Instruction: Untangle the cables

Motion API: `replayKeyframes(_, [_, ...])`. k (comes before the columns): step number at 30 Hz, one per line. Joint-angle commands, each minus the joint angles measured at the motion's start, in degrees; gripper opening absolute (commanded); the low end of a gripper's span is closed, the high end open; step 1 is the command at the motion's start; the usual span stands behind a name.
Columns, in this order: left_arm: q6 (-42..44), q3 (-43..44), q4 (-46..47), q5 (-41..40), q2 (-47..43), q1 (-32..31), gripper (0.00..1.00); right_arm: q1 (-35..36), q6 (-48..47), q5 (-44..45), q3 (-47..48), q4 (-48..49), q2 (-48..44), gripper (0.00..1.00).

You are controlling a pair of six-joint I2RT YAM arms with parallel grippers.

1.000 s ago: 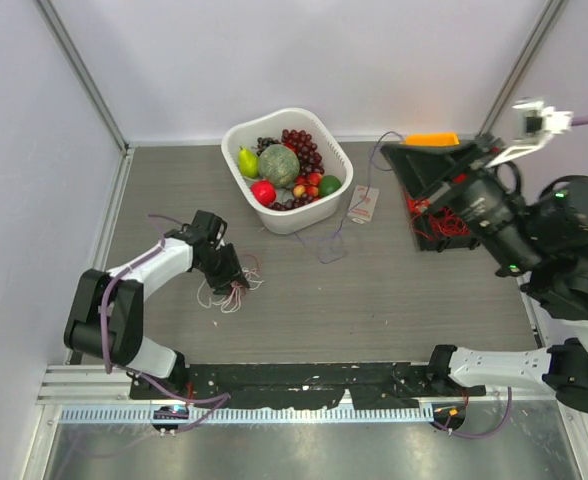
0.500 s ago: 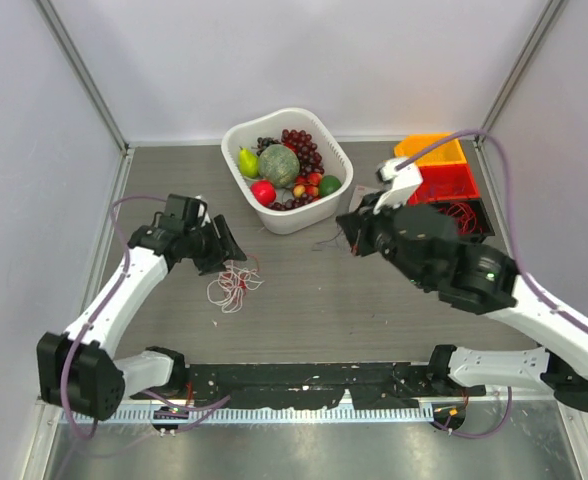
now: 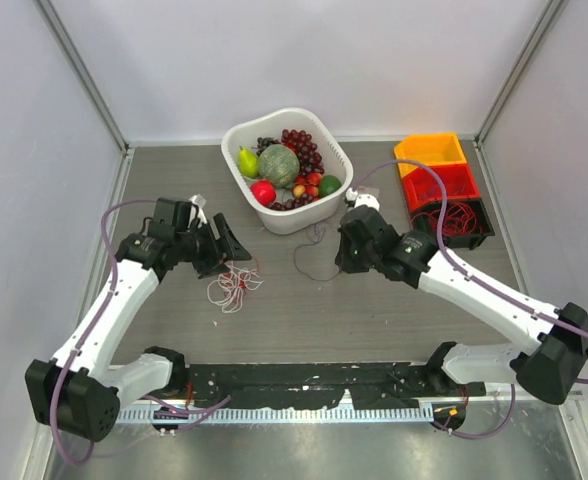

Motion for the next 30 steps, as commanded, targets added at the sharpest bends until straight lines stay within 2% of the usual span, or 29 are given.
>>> replayKeyframes(1, [0.66,1.74,-1.28,1.20,-4.07,0.28,0.72,-8.42,0.81,-10.64,1.02,8.36,3.47,0.01])
replayKeyframes(3, [0.57,1.82,-1.81,1.72,-4.60,0.28,0.72,-10.90,1.34,-17.23,2.50,11.62,6.02,0.01])
replayKeyframes(6, [0.05,2.00,-1.46,2.25,-5.39,0.28,0.72,-10.57,-1.20,-18.33,6.38,10.94,6.12,0.00])
replayKeyframes(11, [0.31,3.14,-2.07,0.50,-6.44,0.28,0.73,-10.12,-6.74,-19.03,5.86,3.04,-5.63,0.01])
replayKeyframes(14, [-0.22,3.15,-1.73,1.72,-6.09,0.28,0.75,-9.95,-6.93,-23.05,5.24,-4.69,-11.01,0.01])
replayKeyframes(19, [-1.27,2.53,0.21,1.64,-3.82,0.28,0.77,-9.86,-3.24,-27.47,1.73,-4.54,-17.61,0.01])
replayKeyframes(22, [-1.36,3.49,0.74,3.74,-1.97,0.19,0.77,-9.86,-3.14,-27.91,-0.56,-0.94,-13.94,0.01])
replayKeyframes(30, [-2.50,2.80,-0.05,5.15,-4.94,-0.69,0.77,-10.74,-1.91,-16.75,-1.70,9.35,-1.65,0.01])
